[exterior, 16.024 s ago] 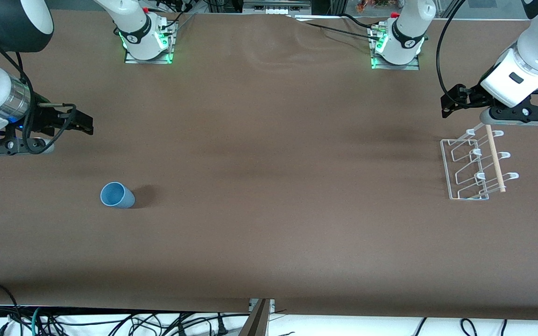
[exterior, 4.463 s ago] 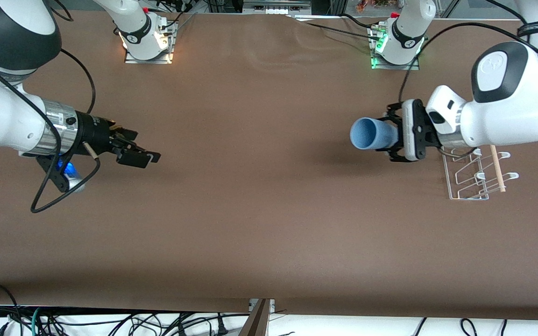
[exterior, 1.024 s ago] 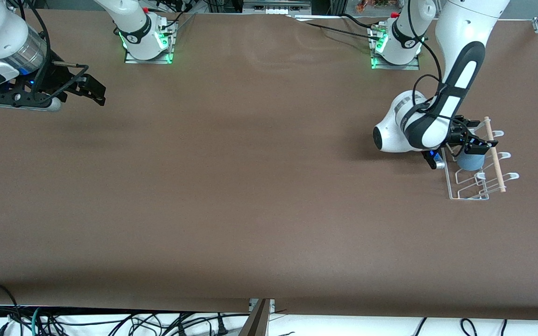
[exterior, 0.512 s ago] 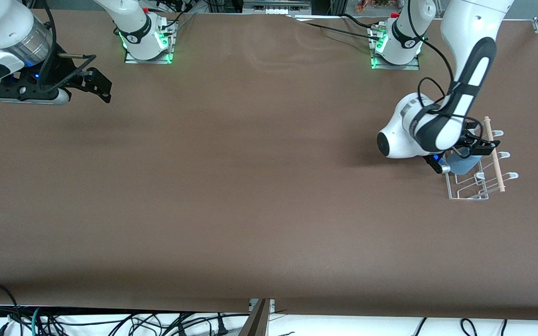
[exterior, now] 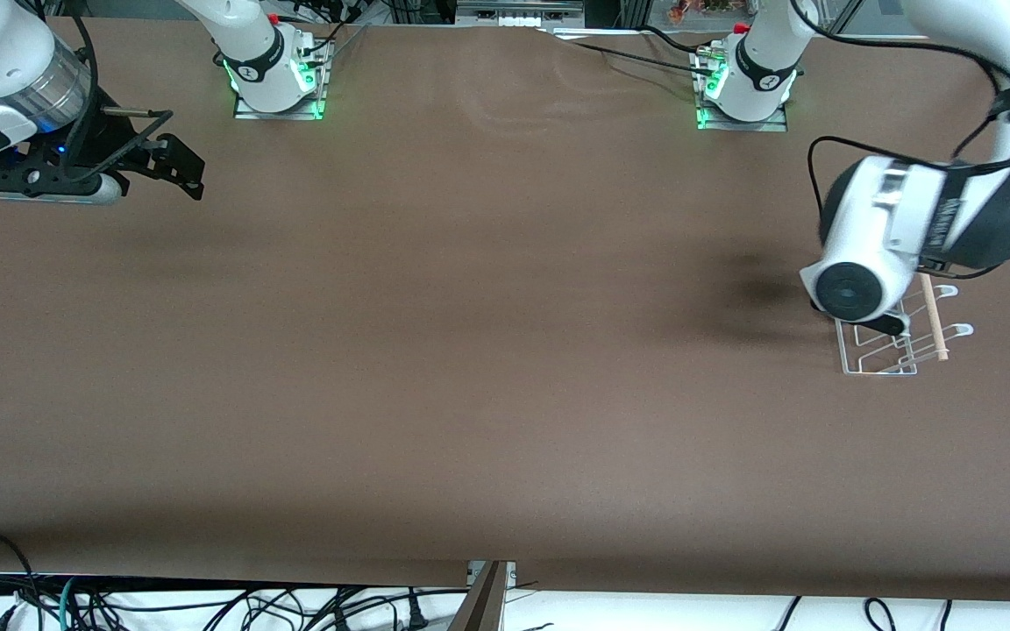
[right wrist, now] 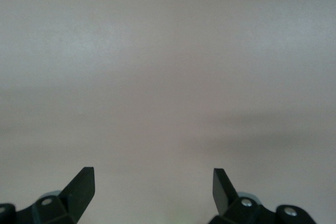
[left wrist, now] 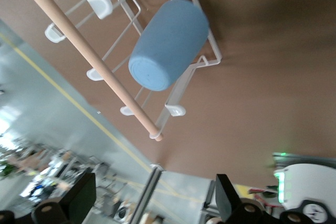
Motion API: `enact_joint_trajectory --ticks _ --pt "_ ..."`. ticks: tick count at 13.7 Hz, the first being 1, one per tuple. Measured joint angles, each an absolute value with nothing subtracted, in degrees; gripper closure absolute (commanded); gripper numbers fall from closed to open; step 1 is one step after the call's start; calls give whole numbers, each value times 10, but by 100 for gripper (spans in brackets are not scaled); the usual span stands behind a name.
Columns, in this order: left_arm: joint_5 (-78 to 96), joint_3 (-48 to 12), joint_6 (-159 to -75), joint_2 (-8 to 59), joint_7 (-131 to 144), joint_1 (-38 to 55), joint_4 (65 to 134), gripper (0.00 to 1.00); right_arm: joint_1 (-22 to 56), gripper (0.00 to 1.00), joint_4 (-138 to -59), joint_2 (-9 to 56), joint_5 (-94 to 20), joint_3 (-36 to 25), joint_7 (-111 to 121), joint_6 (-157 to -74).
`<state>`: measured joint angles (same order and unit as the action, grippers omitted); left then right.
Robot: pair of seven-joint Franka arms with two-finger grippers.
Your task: Transfer cup to left arm and place on rack
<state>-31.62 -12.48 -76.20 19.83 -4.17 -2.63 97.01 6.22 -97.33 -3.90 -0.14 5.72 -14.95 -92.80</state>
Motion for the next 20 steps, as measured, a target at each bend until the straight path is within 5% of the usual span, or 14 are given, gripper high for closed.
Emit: enact_joint_trajectory --ticks 10,20 --pt "-103 -143 -761 190 63 -27 753 0 62 1 -973 -36 4 55 -150 -928" --pt "-56 -133 -816 148 66 -46 745 0 62 1 -973 -33 4 55 -149 -928"
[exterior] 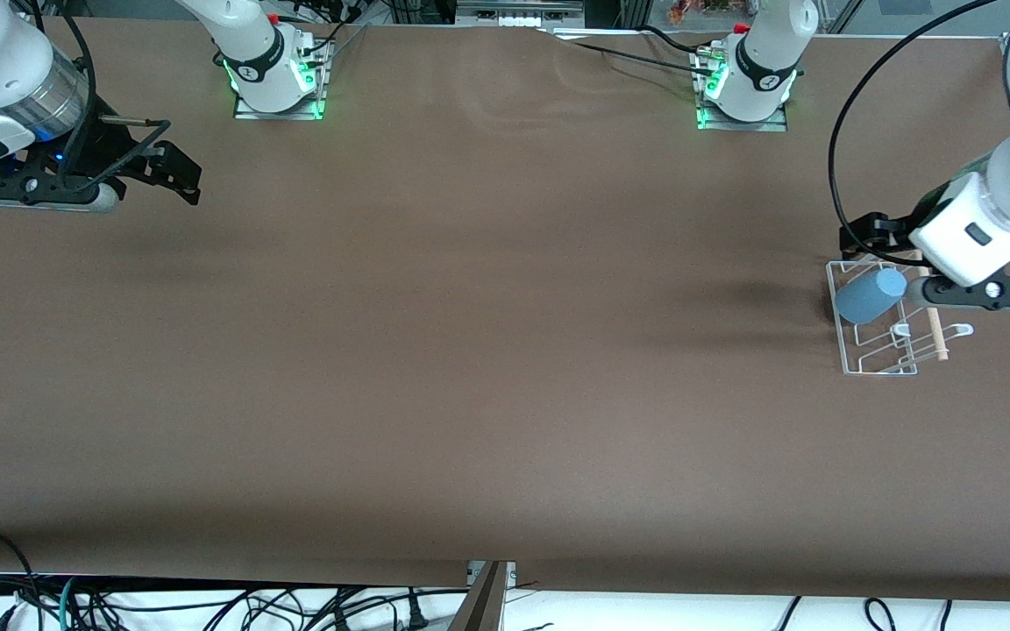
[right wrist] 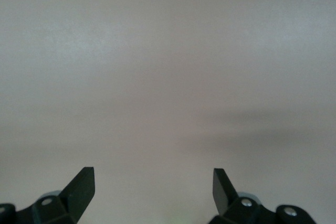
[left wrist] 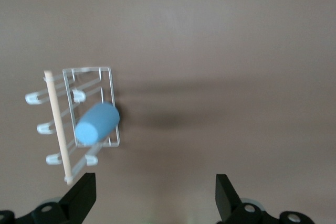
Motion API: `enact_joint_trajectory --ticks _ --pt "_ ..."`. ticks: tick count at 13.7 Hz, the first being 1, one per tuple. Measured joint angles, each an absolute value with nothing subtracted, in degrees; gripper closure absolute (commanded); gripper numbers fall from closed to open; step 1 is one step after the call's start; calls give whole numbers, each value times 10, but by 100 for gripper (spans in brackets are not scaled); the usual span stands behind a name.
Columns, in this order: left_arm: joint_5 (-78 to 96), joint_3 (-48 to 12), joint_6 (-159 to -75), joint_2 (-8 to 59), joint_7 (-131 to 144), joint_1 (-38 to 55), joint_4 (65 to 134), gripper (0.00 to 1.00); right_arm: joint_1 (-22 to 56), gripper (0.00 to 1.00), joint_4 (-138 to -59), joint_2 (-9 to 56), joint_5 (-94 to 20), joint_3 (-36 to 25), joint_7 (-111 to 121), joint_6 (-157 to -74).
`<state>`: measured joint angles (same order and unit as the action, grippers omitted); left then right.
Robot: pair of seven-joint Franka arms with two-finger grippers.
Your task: Transfer cup to left arm and place on rack
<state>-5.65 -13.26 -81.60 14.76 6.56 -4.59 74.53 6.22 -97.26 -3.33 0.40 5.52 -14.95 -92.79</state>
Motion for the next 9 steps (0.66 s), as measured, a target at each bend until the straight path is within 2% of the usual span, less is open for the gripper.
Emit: enact_joint_trajectory --ticks 5,7,9 --pt "-23 -115 -960 33 66 -42 928 0 62 1 -973 -32 4 55 -149 -928" --pt "-4 -107 -978 4 66 -41 967 0 62 1 -973 -32 4 55 -149 -928" --pt "5 -97 -983 -3 65 -41 979 0 62 1 -973 -32 4 55 -149 -928"
